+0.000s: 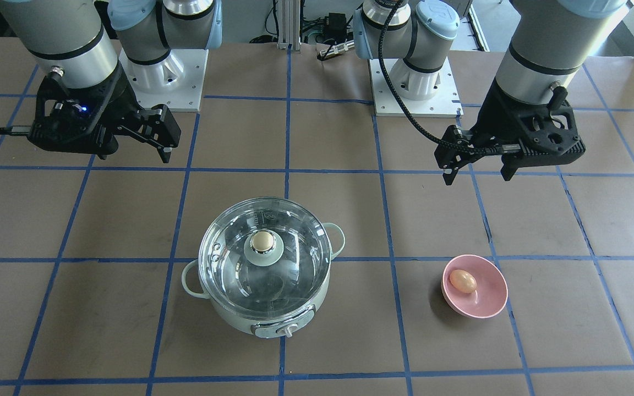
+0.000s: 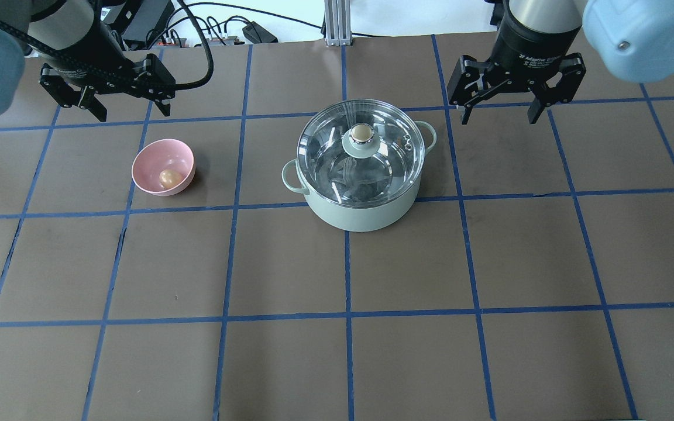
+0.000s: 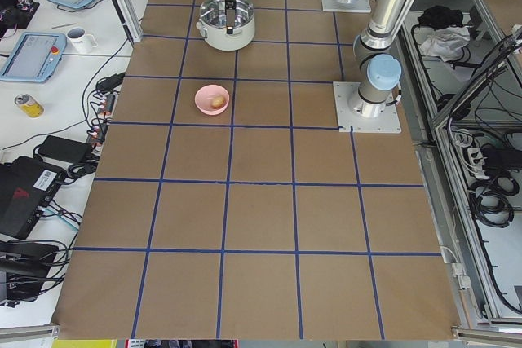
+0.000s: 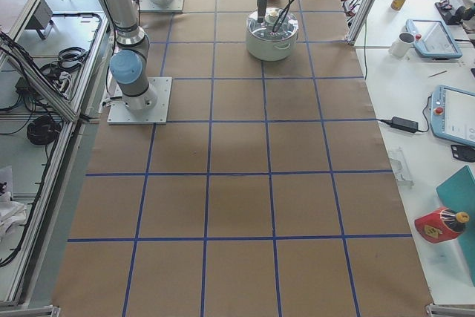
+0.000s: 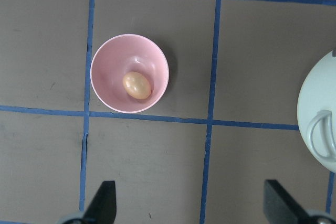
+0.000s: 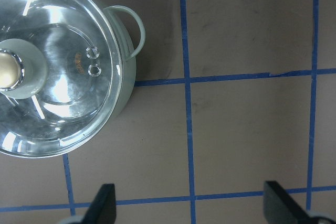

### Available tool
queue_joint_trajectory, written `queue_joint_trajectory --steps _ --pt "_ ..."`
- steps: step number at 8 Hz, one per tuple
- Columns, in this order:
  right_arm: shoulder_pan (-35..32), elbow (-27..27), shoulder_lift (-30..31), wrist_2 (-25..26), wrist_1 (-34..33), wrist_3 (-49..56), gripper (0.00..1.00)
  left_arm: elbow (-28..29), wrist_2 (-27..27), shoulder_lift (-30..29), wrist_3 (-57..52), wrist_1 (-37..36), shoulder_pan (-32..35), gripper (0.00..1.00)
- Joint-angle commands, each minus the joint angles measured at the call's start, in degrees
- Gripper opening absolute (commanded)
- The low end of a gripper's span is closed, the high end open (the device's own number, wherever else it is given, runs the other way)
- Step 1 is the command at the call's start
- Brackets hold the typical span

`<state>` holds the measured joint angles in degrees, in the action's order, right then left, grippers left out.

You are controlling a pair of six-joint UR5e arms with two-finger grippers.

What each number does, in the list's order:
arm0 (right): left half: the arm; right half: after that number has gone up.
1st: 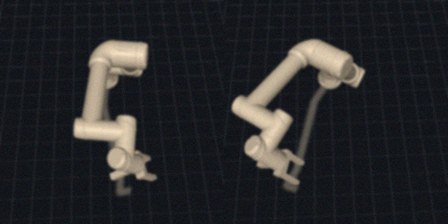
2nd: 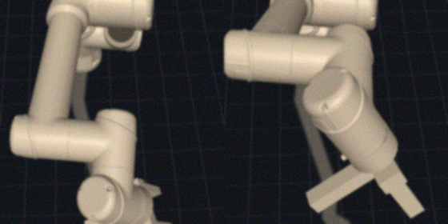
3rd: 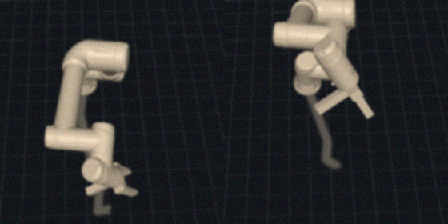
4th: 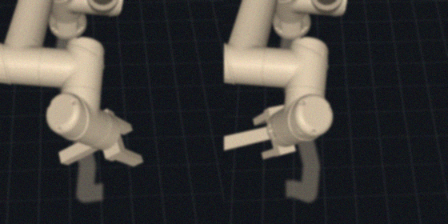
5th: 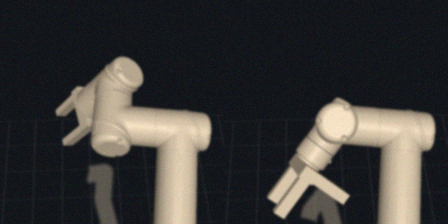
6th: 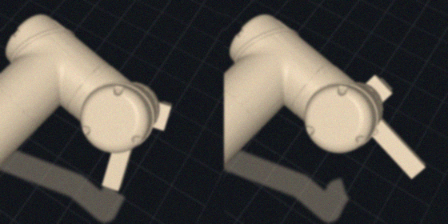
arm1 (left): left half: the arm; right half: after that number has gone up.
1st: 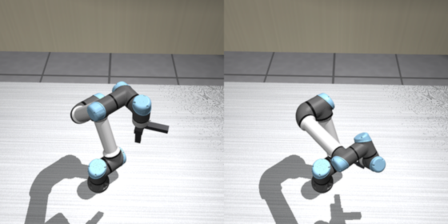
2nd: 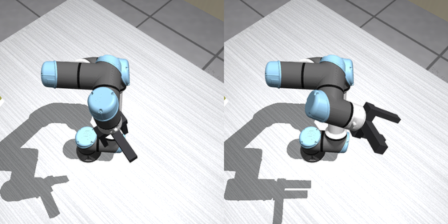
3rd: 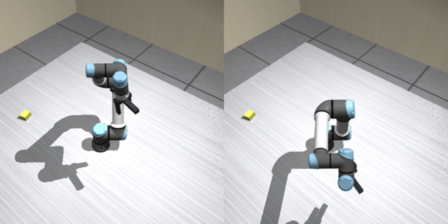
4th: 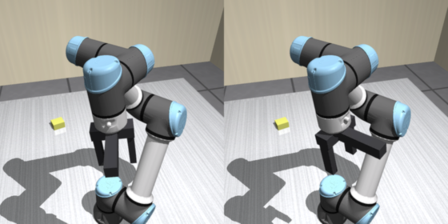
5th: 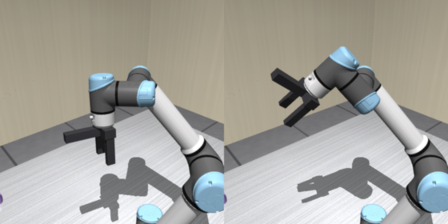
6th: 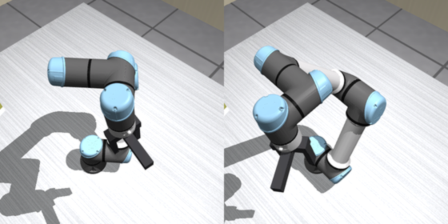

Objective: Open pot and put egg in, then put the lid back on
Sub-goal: 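Move the right gripper to the lid knob while the left moves over the bowl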

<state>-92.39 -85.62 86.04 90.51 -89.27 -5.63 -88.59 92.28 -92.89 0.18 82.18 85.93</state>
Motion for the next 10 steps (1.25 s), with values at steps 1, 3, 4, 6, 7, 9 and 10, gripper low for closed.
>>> queue_joint_trajectory --steps 1,3,4,6,7,9,10 --pt "0.0 0.0 0.2 0.4 0.1 -0.3 1.00 0.0 -0.1 0.0 0.0 -0.1 0.0 1.00" --pt "-0.6 0.0 -0.6 -0.8 -3.8 -0.1 1.00 0.0 -0.1 -0.3 0.6 -0.1 -0.2 1.00" --pt "-0.8 1.0 -1.9 -1.0 -4.9 -0.4 1.00 0.0 -0.7 -1.0 1.6 -0.2 -0.4 1.00" --pt "-3.9 6.0 -8.0 -3.2 -7.2 -7.9 1.00 -0.5 -0.4 -3.7 11.6 -0.2 -1.1 1.00" --pt "-6.9 9.1 -11.7 -3.1 -8.5 -10.9 1.00 -0.6 -0.3 -5.4 25.3 -0.8 -1.2 1.00" --pt "-11.1 9.3 -17.1 -3.2 -14.3 -15.1 1.00 -0.8 2.2 -8.7 31.9 -1.5 -3.3 1.00" --pt "-12.4 9.3 -19.4 -3.2 -15.5 -16.9 1.00 -0.7 2.3 -10.9 32.0 -5.0 -3.9 1.00"
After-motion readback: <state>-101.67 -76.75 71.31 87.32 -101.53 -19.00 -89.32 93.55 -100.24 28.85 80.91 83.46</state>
